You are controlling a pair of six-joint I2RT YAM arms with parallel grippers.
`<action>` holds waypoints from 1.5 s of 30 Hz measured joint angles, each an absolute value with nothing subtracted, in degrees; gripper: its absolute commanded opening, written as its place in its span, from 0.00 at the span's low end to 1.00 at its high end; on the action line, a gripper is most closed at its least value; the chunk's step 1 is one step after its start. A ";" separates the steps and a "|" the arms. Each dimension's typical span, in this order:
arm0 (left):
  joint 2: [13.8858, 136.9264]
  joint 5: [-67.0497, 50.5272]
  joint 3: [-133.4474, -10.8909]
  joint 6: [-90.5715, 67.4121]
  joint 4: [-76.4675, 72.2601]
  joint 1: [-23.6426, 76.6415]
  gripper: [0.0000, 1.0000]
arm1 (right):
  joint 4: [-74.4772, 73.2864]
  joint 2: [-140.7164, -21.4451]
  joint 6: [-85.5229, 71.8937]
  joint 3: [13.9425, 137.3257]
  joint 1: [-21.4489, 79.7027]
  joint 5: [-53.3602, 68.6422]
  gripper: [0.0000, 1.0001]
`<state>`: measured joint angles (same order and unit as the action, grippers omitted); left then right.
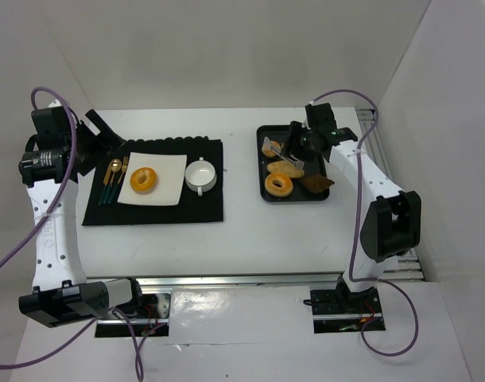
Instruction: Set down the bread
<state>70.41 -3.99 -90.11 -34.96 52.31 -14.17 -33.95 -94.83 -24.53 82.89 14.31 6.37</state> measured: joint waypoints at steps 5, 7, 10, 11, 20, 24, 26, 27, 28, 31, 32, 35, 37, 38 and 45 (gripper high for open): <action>70.41 -4.25 -90.11 -34.96 52.31 -14.17 0.95 | -33.36 -95.22 -24.82 82.89 13.30 8.32 0.60; 70.48 -4.38 -90.11 -34.96 52.31 -14.17 0.95 | -32.71 -95.85 -24.84 82.89 12.75 8.78 0.60; 70.81 -4.49 -90.11 -34.96 52.31 -14.17 0.95 | -32.08 -97.84 -24.88 82.89 12.32 9.28 0.60; 70.94 -4.56 -90.11 -34.96 52.31 -14.17 0.95 | -32.08 -98.24 -24.95 82.89 12.32 9.39 0.60; 71.16 -4.82 -90.11 -34.96 52.31 -14.17 0.94 | -28.86 -102.15 -25.93 82.87 12.21 11.49 0.55; 71.16 -4.91 -90.11 -34.96 52.31 -14.17 0.94 | -26.55 -102.32 -26.65 82.87 12.21 11.49 0.41; 71.16 -4.97 -90.11 -34.96 52.31 -14.17 0.94 | -26.30 -102.39 -27.03 82.87 12.10 11.31 0.38; 71.16 -4.99 -90.11 -34.96 52.31 -14.17 0.94 | -26.33 -102.43 -27.16 82.87 11.94 11.22 0.36; 71.16 -5.02 -90.11 -34.96 52.31 -14.17 0.94 | -26.33 -102.43 -27.20 82.87 11.94 11.07 0.35; 71.16 -5.04 -90.11 -34.96 52.29 -14.17 0.94 | -26.37 -102.41 -27.18 82.87 11.94 10.52 0.32; 71.16 -5.06 -90.11 -34.96 52.27 -14.17 0.94 | -26.39 -102.37 -27.18 82.87 11.92 10.39 0.32; 71.16 -5.19 -90.11 -34.96 52.27 -14.17 0.94 | -26.68 -101.71 -27.16 82.87 11.70 9.89 0.30; 71.16 -5.21 -90.11 -34.96 52.25 -14.17 0.94 | -27.18 -100.55 -27.14 82.87 11.57 9.28 0.29; 71.16 -5.23 -90.11 -34.96 52.27 -14.17 0.94 | -27.64 -99.59 -27.14 82.87 11.49 8.95 0.29; 71.16 -5.23 -90.11 -34.96 52.25 -14.17 0.94 | -29.52 -93.12 -26.70 84.47 11.79 8.19 0.27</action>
